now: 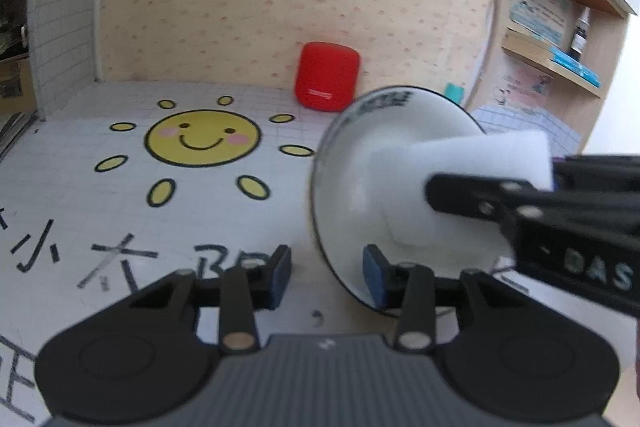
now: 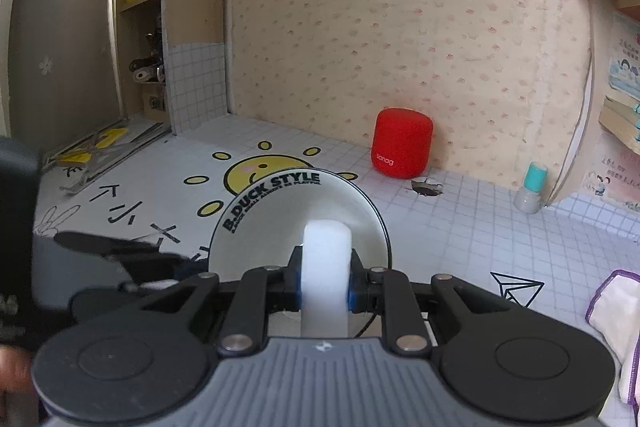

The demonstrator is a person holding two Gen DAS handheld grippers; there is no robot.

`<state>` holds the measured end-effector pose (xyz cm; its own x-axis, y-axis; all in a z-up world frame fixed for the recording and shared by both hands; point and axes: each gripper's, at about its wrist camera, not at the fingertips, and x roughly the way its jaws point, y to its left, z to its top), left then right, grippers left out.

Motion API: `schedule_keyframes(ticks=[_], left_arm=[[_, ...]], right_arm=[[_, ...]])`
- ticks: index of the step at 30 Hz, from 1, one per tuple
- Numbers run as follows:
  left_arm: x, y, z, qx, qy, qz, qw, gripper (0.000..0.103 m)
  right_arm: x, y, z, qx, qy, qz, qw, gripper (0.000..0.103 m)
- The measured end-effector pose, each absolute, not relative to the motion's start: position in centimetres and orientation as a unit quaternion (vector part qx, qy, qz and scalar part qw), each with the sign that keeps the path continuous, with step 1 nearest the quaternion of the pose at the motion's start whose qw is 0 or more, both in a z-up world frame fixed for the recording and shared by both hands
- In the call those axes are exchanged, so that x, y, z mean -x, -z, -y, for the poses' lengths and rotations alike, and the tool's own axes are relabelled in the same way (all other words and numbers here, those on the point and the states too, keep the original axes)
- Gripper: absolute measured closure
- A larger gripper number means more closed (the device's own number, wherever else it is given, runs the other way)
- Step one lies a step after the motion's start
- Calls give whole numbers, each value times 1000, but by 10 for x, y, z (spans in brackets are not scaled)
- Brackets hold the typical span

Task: Clean bowl
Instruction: 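Hold the bowl with the left gripper while the right gripper scrubs the bowl bottom with the sponge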

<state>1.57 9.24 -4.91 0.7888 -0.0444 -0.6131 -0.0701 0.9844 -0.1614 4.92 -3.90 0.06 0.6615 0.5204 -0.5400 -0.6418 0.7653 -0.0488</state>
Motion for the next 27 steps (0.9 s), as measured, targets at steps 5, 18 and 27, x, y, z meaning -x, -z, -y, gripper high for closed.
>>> schedule_keyframes(ticks=[5,18,27], left_arm=[[-19,48,-102,92,-15,-322,942,64],[-8,50,-85,74,-13,-324,943,64],[-3,48,-82,79,-9,-323,943,64]], right_arm=[[-51,0,40,120,-321,-259,903,85],[-50,-6,31,118,-323,-247,906,85],[-48,-11,31,105,-337,-242,904,85]])
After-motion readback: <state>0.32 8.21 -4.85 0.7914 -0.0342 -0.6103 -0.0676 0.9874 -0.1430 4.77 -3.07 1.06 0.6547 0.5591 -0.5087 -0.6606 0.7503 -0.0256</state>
